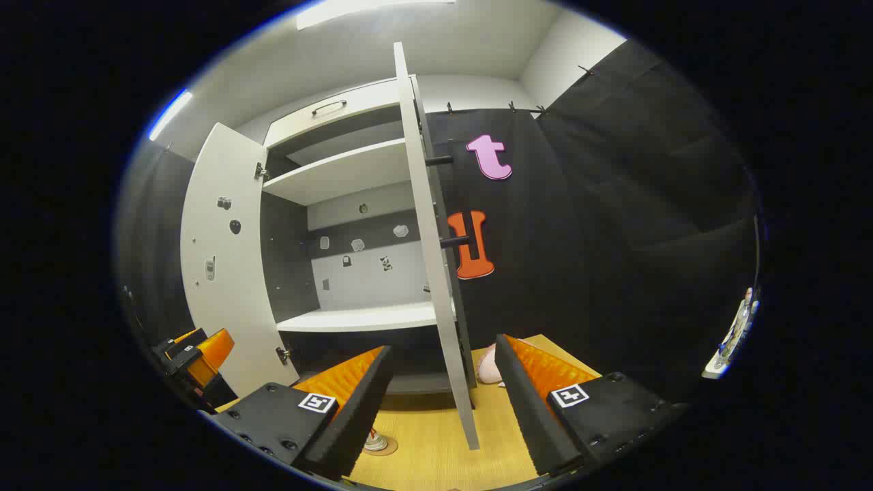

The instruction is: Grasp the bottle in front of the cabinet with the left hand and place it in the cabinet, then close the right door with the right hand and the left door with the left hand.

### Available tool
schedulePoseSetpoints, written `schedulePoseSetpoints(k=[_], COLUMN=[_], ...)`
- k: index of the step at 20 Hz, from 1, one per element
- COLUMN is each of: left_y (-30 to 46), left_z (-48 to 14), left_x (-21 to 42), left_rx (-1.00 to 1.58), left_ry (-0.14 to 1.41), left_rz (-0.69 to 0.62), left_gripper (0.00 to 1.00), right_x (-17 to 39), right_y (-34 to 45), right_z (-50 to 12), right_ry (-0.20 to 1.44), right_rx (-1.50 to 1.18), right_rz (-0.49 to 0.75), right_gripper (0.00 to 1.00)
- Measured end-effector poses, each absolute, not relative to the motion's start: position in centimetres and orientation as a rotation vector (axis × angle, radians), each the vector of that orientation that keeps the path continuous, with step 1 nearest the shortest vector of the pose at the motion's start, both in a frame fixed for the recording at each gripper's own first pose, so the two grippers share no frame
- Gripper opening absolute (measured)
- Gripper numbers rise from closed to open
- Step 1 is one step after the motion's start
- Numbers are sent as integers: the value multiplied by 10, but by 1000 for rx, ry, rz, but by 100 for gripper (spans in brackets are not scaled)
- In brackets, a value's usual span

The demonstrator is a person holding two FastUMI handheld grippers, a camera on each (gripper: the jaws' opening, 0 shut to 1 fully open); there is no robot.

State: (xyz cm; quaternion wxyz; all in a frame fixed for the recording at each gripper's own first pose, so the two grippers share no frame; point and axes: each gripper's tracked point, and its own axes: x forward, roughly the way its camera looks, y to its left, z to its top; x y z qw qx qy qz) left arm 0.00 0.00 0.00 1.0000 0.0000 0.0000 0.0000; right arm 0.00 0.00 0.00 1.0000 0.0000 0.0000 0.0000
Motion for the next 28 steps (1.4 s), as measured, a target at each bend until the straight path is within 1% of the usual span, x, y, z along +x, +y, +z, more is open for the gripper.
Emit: schedulePoseSetpoints(k=[3,6,11,20,25,28], left_y=[-5,-8,3,3,15,4], left_z=[-4,-9,-12,-10,-8,-3], left_x=[-3,-10,-13,-18,-11,3], left_rx=[37,17,14,-20,-27,-54], left_ry=[-5,9,19,21,16,1], left_rz=[-3,-6,32,36,57,21], left_gripper=[95,95,95,95,95,95], right_x=[5,8,8,12,8,5], right_y=[-7,-9,-6,-4,0,4], right_z=[0,2,2,18,21,18], right_ry=[2,10,9,-17,-27,-19], right_rx=[-38,-57,-54,-87,-91,-82], right_rz=[-16,-15,-6,-3,-10,-4], right_gripper=[98,99,99,99,98,98])
